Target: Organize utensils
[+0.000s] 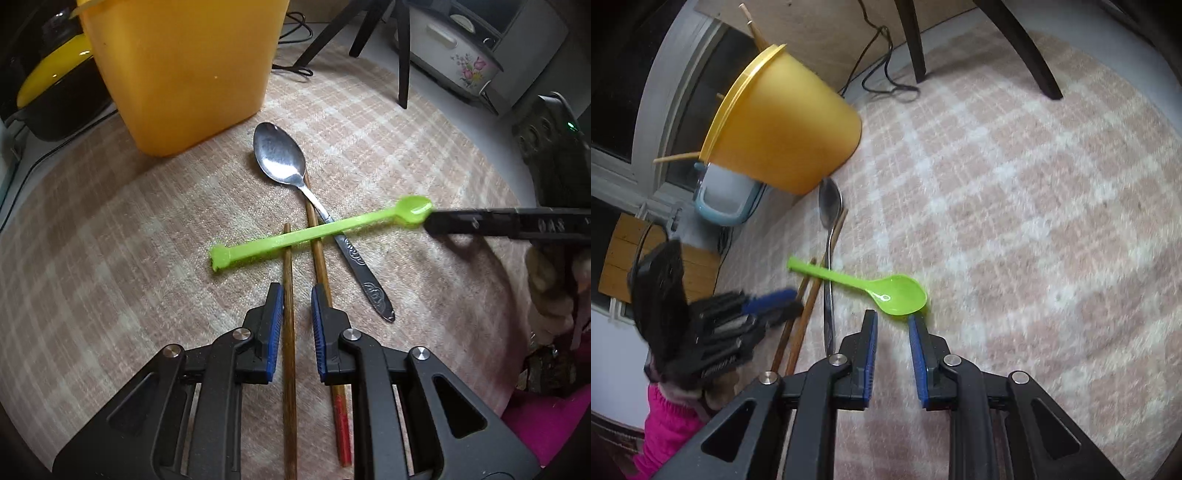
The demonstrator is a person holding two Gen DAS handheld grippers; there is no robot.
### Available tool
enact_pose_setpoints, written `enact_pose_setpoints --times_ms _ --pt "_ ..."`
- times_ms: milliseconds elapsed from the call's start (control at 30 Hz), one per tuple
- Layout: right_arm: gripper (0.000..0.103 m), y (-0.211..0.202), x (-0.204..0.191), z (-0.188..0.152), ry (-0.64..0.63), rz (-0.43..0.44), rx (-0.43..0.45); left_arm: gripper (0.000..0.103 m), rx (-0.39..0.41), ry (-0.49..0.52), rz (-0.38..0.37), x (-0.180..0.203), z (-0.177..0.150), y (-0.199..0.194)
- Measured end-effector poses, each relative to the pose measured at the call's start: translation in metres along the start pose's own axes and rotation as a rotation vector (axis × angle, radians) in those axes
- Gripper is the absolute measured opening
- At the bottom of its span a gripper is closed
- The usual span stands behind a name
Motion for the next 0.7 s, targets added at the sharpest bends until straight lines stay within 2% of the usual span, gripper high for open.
enact_pose_setpoints --times_ms 100,167,233,300,333,400,500,600,700 --pt "0.03 -0.001 0.002 0.011 0.06 0.033 0.026 0.013 0.041 -0.001 -0.008 0.002 0.0 -0.015" --pt "0.029 -0.002 0.006 0.018 0.085 0.025 0.052 0.013 0.07 -0.005 -0.002 0.001 0.003 -0.027" --pt "0.022 0.001 0.006 0.026 0.083 0.014 0.061 0.013 0.096 -0.007 0.02 0.0 0.01 -0.035" --pt "0.02 0.004 0.002 0.033 0.073 -0.007 0.071 0.027 0.109 -0.011 0.062 -0.003 0.019 -0.037" --pt "0.02 0.005 -0.002 0.037 0.058 -0.022 0.075 0.038 0.113 -0.022 0.078 -0.005 0.024 -0.037" --pt "0.02 0.006 -0.006 0.04 0.033 -0.036 0.077 0.042 0.126 -0.044 0.096 -0.007 0.032 -0.033" --pt "0.022 0.005 -0.007 0.039 0.013 -0.037 0.067 0.043 0.103 -0.029 0.147 -0.003 0.045 -0.016" --pt "0.029 -0.003 -0.001 0.032 0.021 -0.024 0.064 0.043 0.076 -0.016 0.145 0.004 0.054 0.004" --pt "0.03 -0.011 0.004 0.024 0.012 -0.023 0.067 0.043 0.052 -0.021 0.162 0.009 0.063 0.019"
Point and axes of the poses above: each gripper's, at about its wrist camera, not at the fingertips, and y roughly the way its jaws point, x to its right, z to its top, the point moved 1 cm from there along y, roughly the way its jaws point, and after that the axes turned 13 degrees about y, right-handed, at the moved point
